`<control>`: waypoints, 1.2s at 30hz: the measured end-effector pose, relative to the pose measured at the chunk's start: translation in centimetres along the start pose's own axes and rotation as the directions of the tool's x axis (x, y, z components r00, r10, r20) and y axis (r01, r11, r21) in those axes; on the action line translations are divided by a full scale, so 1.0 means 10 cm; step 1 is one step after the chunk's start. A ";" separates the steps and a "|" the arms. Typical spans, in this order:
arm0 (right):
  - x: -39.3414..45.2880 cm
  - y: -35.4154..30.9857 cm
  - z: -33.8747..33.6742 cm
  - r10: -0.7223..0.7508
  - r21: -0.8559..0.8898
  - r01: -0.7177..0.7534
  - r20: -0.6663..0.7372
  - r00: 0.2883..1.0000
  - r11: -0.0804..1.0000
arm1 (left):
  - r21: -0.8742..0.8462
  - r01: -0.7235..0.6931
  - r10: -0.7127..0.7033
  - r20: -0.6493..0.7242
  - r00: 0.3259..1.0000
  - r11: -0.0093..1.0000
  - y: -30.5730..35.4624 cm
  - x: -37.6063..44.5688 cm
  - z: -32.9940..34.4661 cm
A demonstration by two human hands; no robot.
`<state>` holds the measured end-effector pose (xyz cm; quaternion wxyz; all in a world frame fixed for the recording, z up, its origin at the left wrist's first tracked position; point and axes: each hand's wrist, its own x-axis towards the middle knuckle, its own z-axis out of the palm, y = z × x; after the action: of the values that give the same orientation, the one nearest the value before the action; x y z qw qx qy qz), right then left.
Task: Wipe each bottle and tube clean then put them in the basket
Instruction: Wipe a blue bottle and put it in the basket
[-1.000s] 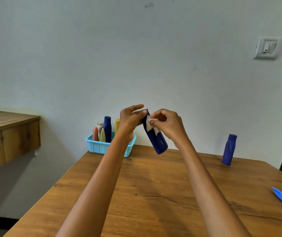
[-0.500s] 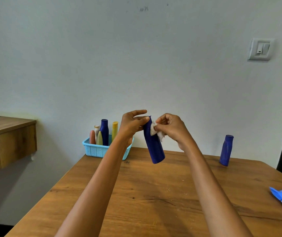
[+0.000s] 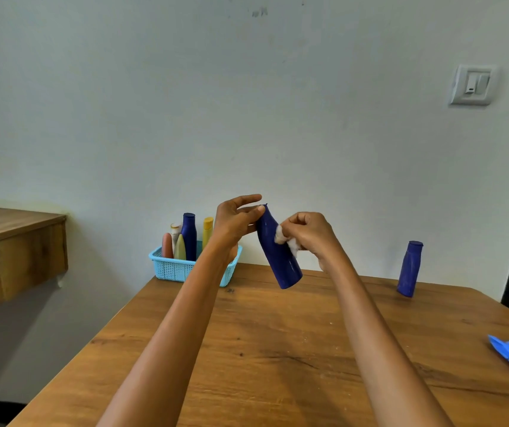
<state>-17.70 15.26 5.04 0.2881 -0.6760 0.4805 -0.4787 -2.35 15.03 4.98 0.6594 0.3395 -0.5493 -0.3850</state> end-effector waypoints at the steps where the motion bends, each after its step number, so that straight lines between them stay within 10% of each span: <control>1: 0.01 0.04 -0.01 0.029 -0.013 -0.029 -0.006 1.000 0.999 | 0.000 0.003 -0.003 0.009 1.000 1.000 -0.01 0.00 -0.01; 10: 0.02 -0.06 0.17 -0.168 0.125 0.204 -0.249 0.954 0.971 | 0.027 0.012 -0.015 0.089 0.996 1.000 -0.01 -0.03 0.09; 19: 0.05 0.19 -0.02 0.090 0.122 -0.084 -0.045 0.995 0.989 | -0.016 0.032 -0.031 0.040 0.999 0.999 -0.03 -0.01 0.03; 27: 0.09 0.01 0.16 -0.159 0.128 0.190 -0.222 0.962 0.973 | 0.050 0.024 -0.026 0.033 0.999 0.998 -0.08 -0.03 0.11; 36: 0.07 0.40 0.08 0.163 0.153 -0.168 0.047 0.985 0.974 | 0.011 0.022 -0.021 -0.140 0.990 1.000 -0.11 0.06 -0.02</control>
<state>-18.38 13.12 1.61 0.3872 -0.6168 0.4914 -0.4777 -2.24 14.03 4.25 0.6900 0.3755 -0.5005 -0.3640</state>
